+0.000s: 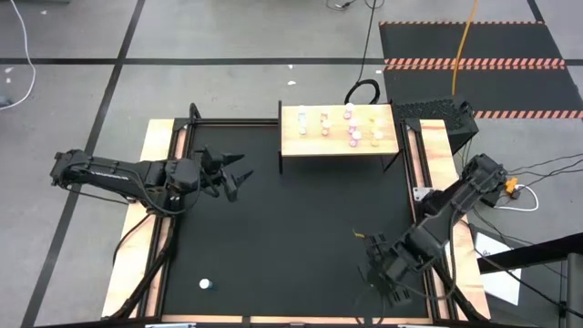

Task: Pick and place medicine bottles onto shelf by color
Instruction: Put the orange pill bottle on the shelf aligned with the other orange pill bottles

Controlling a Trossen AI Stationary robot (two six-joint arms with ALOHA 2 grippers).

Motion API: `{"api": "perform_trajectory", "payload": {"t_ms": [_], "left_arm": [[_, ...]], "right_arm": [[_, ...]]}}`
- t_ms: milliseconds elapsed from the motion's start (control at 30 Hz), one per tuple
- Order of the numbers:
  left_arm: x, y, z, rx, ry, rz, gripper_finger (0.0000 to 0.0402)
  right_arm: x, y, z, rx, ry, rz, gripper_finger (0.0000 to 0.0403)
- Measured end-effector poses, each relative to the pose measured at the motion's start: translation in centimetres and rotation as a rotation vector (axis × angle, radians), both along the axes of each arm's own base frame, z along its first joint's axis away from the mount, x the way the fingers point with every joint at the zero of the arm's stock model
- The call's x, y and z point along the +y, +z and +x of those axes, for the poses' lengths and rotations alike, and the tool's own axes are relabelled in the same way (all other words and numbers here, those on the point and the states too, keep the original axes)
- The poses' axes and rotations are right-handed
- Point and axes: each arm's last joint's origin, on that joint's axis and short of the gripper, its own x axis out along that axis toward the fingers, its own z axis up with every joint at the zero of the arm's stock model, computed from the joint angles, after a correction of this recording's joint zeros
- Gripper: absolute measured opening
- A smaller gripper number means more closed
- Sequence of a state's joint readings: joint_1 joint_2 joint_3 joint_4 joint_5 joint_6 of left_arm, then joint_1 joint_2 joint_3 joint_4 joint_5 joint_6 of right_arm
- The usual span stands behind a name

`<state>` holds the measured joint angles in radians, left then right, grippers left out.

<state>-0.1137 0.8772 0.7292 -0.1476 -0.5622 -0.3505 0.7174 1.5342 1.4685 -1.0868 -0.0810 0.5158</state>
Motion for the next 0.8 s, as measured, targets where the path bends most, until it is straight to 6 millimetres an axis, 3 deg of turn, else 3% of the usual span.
{"api": "perform_trajectory", "payload": {"t_ms": [133, 300, 667, 800], "left_arm": [[-0.1, -0.5, -0.1, 0.018, -0.01, -0.076, 0.0303], [-0.1, -0.8, -0.2, 0.048, -0.016, -0.081, 0.0303], [-0.1, -0.8, -0.2, 0.058, -0.019, -0.068, 0.0303], [-0.1, -0.8, -0.2, 0.058, -0.034, -0.076, 0.0303]], "right_arm": [[0.8, -1.0, -2.3, 0.149, -0.123, -0.033, 0.0217], [2.9, -2.5, -4.0, 0.153, -0.133, 0.014, 0.0217], [3.0, -7.6, -4.9, 0.165, -0.217, 0.009, 0.0217], [3.0, -8.5, -4.9, 0.158, -0.23, 0.031, 0.0217]]}}
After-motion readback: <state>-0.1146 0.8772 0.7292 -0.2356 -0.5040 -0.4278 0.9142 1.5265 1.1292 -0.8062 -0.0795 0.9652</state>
